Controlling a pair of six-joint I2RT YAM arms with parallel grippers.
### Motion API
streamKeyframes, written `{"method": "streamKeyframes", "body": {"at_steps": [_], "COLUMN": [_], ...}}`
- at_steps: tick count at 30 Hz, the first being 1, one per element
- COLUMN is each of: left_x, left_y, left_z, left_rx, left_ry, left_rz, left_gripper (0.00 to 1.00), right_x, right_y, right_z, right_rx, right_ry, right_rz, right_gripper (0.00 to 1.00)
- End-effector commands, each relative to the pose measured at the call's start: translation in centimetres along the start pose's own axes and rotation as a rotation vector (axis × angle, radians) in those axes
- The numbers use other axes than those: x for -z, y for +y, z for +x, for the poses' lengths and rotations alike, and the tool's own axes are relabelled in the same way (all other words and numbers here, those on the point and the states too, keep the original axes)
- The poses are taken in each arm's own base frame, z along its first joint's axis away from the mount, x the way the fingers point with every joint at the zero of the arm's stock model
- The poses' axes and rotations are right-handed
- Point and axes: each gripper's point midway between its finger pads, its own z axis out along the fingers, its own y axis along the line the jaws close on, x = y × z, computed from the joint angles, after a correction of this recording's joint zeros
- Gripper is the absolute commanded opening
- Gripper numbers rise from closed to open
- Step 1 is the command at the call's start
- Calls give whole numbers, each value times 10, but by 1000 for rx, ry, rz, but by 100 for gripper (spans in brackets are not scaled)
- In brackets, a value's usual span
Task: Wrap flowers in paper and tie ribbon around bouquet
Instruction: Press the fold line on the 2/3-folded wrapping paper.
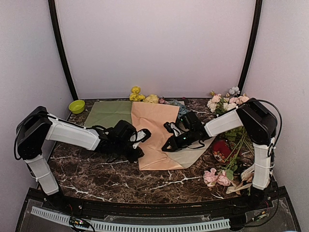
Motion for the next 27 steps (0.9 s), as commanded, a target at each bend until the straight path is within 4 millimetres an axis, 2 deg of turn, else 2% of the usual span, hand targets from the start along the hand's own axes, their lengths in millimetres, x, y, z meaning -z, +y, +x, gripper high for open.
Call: {"method": "streamKeyframes", "body": {"at_steps": [1, 3, 8, 13, 16, 19, 23, 27], "left_x": [-18, -20, -8, -3, -9, -11, -9, -9], "left_y": [-8, -8, -11, -43, -51, -51, -52, -58], "left_z": [34, 46, 57, 63, 70, 81, 87, 90], "left_rx": [-46, -42, -29, -134, -152, -161, -186, -203], "left_ry": [130, 164, 179, 175, 210, 254, 286, 296], "left_rz": [8, 0, 11, 83, 91, 83, 86, 102], "left_gripper": [17, 16, 16, 17, 17, 18, 18, 18], "right_x": [-15, -14, -13, -14, -11, -5, 8, 18], "right_y": [-44, -44, -44, -43, -40, -28, -2, 36], "right_z": [76, 75, 76, 72, 69, 59, 44, 20], "right_rx": [-129, -126, -125, -120, -108, -70, -10, 77], "right_ry": [213, 210, 213, 209, 214, 203, 180, 145], "right_rz": [151, 155, 157, 156, 164, 157, 133, 73], "right_gripper": [15, 15, 15, 15, 15, 15, 16, 16]}}
